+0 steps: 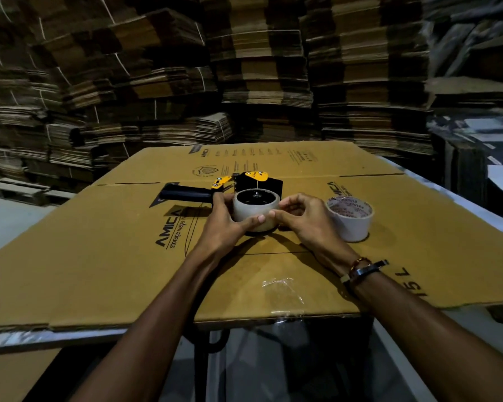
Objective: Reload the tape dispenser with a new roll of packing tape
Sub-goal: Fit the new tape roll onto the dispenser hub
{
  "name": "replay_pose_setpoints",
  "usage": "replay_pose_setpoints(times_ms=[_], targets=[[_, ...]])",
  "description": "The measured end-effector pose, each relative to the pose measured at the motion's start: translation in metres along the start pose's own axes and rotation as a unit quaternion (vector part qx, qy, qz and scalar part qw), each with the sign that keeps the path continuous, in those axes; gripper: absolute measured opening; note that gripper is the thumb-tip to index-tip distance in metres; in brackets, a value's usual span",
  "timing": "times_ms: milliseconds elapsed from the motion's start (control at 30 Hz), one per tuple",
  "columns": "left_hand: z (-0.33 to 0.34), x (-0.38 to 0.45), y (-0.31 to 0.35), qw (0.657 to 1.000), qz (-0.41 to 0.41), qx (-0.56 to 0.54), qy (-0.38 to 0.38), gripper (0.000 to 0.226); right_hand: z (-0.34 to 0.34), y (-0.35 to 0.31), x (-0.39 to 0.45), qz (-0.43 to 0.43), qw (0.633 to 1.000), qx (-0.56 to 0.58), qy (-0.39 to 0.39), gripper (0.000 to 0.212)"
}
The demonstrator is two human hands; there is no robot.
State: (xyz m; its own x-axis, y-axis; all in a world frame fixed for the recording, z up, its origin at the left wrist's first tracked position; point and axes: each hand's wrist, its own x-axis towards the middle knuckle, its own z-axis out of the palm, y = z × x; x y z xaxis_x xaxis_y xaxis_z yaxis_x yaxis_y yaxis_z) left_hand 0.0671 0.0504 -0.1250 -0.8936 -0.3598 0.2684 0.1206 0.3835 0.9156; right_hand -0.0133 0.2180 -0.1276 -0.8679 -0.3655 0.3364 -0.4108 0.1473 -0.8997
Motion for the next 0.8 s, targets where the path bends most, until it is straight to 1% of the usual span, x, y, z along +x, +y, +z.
replay_pose_setpoints(times_ms=[100,167,267,367,467,533,667,733,800], targets=[[-0.0006,-0.0007,-0.0031,1.000,0.003,0.001,0.025,0.061,-0.0001,0.0025,0.0012,0.003,1.000,-0.016,-0.005,0.048],[-0.0010,0.0009,-0.0064,0.999,0.001,0.005,0.034,0.057,0.0007,0.0031,0.0022,0.002,0.999,-0.031,-0.009,0.058],[-0.0010,0.0020,-0.0065,0.999,-0.002,-0.003,0.042,0.058,0.0001,0.0026,0.0025,0.004,1.000,-0.026,0.005,0.052],[-0.0010,0.0030,-0.0067,0.999,-0.004,-0.006,0.038,0.068,0.0000,0.0041,0.0016,0.001,1.000,-0.019,0.007,0.041],[-0.0017,0.0038,-0.0073,1.000,0.000,0.015,0.021,0.078,0.0008,0.0031,0.0006,-0.004,1.000,-0.016,0.003,0.034],[-0.0012,0.0056,-0.0085,0.999,0.012,0.042,0.010,0.081,0.0003,0.0018,0.0004,-0.006,1.000,-0.018,0.005,0.034],[0.0004,0.0051,-0.0062,0.998,0.011,0.068,0.003,0.083,-0.0014,-0.0002,-0.0005,-0.016,0.999,-0.029,0.003,0.042],[0.0005,0.0047,-0.0061,0.997,0.013,0.070,0.005,0.082,-0.0005,0.0003,-0.0010,-0.015,0.999,-0.029,0.007,0.040],[0.0008,0.0044,-0.0058,0.997,0.015,0.072,0.008,0.081,0.0012,0.0008,-0.0015,-0.020,0.999,-0.024,0.007,0.033]])
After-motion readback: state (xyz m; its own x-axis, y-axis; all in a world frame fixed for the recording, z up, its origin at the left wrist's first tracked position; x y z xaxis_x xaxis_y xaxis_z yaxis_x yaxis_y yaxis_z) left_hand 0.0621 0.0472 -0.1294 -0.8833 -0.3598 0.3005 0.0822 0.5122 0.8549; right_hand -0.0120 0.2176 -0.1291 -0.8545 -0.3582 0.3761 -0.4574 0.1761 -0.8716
